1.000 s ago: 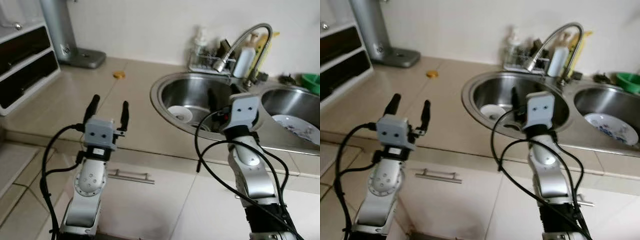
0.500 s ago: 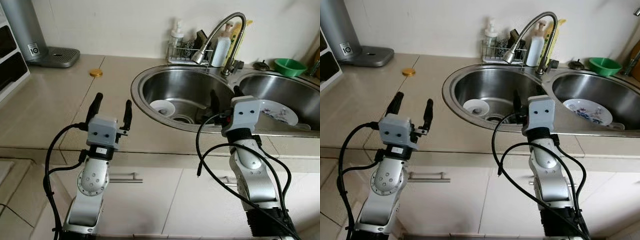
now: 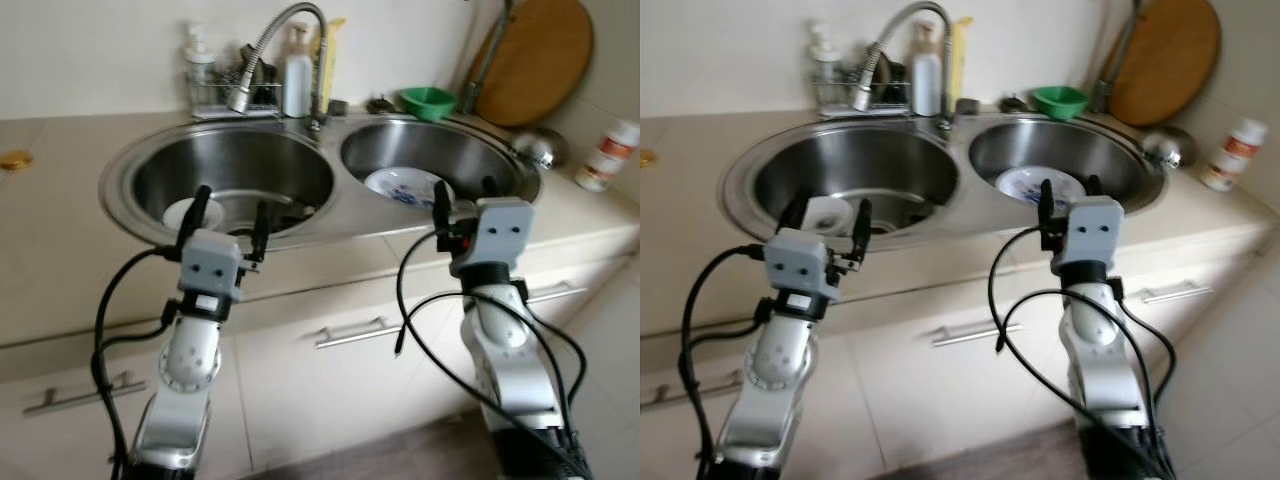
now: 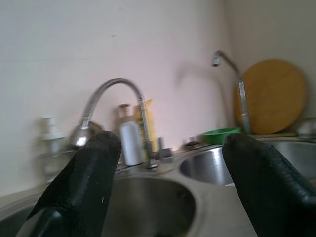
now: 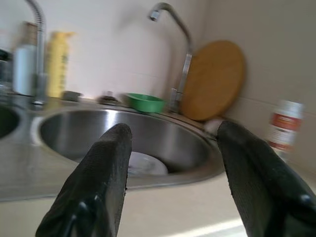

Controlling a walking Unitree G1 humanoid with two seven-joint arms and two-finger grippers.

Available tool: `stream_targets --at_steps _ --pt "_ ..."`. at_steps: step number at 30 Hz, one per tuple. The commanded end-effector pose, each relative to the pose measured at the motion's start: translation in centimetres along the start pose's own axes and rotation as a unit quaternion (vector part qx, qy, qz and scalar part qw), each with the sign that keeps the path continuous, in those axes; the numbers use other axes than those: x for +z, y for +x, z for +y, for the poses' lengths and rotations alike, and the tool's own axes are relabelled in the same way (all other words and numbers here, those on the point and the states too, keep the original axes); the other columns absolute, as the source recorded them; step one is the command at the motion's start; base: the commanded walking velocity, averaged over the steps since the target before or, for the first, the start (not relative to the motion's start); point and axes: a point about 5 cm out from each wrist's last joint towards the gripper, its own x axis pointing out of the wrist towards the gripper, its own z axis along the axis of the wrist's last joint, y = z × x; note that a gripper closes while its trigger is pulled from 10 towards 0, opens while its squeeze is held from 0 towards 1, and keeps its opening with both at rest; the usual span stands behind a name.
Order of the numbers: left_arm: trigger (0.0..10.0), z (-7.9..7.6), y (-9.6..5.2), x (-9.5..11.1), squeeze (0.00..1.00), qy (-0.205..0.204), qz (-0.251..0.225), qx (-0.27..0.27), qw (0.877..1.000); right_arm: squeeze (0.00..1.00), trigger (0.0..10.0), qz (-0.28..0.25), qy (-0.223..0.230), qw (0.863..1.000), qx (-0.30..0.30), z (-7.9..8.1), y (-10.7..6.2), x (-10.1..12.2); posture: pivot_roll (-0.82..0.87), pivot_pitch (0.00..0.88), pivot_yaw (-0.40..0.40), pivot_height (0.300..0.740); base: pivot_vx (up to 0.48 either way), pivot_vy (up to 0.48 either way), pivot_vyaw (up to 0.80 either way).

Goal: Kitchen organization

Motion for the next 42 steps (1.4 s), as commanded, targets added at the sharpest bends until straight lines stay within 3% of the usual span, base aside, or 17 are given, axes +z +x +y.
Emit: stream_targets --at_steps 1,13,30,34,42 --pt "10.0 0.2 -0.1 0.2 0.00 0.004 -0.004 -0.002 1.000 0.00 10.0 -0.010 -0.005 1.000 0.006 0.2 -0.1 0.6 0.02 0.000 -0.045 0.740 0.000 -0.480 -0.80" --pt "10.0 -0.3 -0.5 -0.4 0.00 -0.001 0.009 -0.012 1.000 0.00 10.0 0.052 -0.038 0.998 -0.016 -1.0 -1.5 -1.5 0.00 0.000 -0.036 0.740 0.000 -0.480 -0.80" --pt "10.0 -0.3 -0.4 -0.5 0.00 -0.001 0.010 -0.015 1.000 0.00 10.0 0.066 -0.044 0.997 -0.019 -1.1 -1.4 -1.8 0.00 0.000 -0.040 0.740 0.000 -0.480 -0.80" --pt "10.0 -0.4 -0.8 -1.1 0.00 -0.005 0.032 -0.017 0.999 0.00 10.0 0.092 -0.077 0.993 0.018 -0.4 -0.8 -2.7 0.01 0.000 -0.050 0.740 0.000 0.000 -0.80" --pt "10.0 -0.4 -0.9 -1.7 0.00 -0.032 0.056 -0.013 0.998 0.00 10.0 0.095 -0.082 0.992 0.021 -0.5 -0.8 -2.8 0.00 0.000 -0.047 0.740 0.000 0.295 -0.80"
